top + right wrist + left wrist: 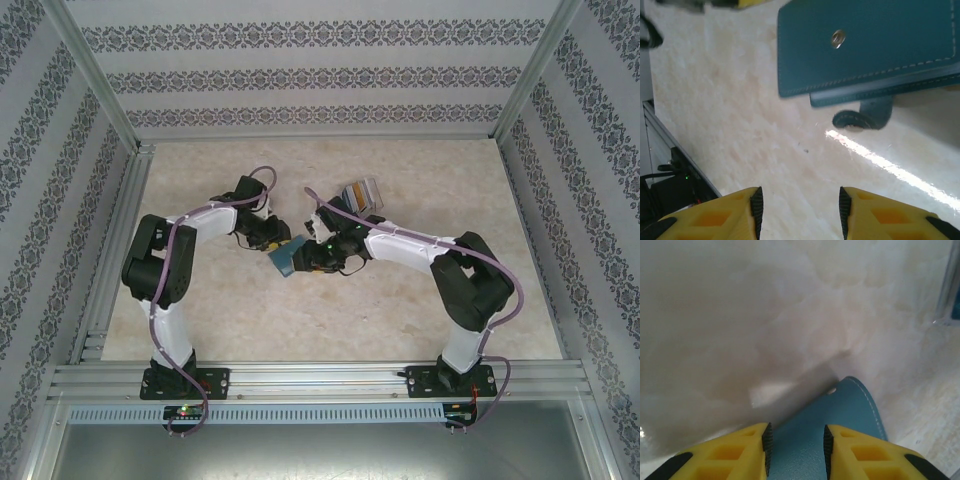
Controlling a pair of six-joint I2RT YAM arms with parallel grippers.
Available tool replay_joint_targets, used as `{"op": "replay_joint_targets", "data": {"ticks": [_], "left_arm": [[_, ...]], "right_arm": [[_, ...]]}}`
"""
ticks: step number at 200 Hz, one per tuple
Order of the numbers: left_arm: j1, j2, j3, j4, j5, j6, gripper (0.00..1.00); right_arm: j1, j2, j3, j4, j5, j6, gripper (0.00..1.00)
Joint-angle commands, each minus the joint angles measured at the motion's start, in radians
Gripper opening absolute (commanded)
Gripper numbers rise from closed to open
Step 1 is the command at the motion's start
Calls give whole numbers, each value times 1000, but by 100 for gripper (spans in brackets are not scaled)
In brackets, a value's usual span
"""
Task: Put the credit cards into the card holder
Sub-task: Rotate the card holder at the center of the table.
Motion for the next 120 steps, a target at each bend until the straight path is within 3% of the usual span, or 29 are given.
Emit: {"op": "replay_joint_targets", "data": {"ticks": [1, 61, 120], "left_arm": [[-2, -63, -66, 25, 43, -7, 35], [-62, -177, -243, 155, 76, -141, 36], [-129, -236, -301, 211, -7, -248, 36]], "right_arm": [[1, 39, 39, -14, 23, 9, 47], [-16, 20, 48, -97, 183, -8, 47], [-24, -2, 106, -263, 368, -86, 43]]}}
